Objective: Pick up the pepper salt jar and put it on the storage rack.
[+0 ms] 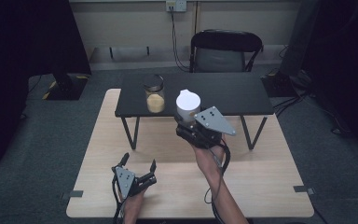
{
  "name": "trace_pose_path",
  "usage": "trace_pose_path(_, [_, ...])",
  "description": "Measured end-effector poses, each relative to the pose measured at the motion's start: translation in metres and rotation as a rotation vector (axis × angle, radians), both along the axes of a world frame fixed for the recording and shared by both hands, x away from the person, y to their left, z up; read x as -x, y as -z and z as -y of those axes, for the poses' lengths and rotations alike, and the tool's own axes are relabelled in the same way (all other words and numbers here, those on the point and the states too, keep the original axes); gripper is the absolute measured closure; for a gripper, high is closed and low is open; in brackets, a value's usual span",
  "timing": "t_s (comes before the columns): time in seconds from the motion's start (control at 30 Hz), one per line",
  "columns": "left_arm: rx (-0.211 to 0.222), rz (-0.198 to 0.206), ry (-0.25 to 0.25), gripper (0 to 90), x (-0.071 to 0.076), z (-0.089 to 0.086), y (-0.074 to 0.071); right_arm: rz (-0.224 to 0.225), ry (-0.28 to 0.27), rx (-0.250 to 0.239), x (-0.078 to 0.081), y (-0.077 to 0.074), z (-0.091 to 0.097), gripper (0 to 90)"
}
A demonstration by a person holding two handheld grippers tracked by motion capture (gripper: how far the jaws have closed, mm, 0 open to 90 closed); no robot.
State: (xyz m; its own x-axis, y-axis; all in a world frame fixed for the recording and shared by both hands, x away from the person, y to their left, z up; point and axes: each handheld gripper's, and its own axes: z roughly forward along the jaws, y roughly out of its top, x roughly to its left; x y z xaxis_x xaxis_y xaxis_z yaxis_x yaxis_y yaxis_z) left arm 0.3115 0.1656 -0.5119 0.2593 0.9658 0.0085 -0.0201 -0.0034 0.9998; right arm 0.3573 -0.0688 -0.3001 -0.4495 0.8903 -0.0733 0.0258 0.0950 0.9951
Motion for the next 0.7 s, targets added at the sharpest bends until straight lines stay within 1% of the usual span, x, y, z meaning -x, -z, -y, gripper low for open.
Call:
trace_pose_path(0.17, [-0.003,0.0,0.002,1.1,0.0,0.0,0.0,0.002,0.007,0.005,-0.008,-0.008,-0.002,30.2])
trace_pose_path(0.3, [-0.002,-0.003,0.004,1.1,0.0,0.0,0.0,-0.011,0.015,-0.009,-0.016,-0.009,-0.002,30.2])
trace_pose_path(0.43, [0.0,-0.005,0.005,1.2,0.0,0.0,0.0,-0.014,0.018,0.002,-0.026,-0.012,-0.004,30.2])
trace_pose_path(0.57, [0.0,-0.007,0.005,1.3,0.0,0.0,0.0,-0.017,0.027,-0.007,-0.035,-0.016,-0.005,30.2])
trace_pose_path(0.7, [-0.001,-0.006,0.006,1.3,0.0,0.0,0.0,-0.024,0.037,-0.005,-0.045,-0.017,-0.005,30.2])
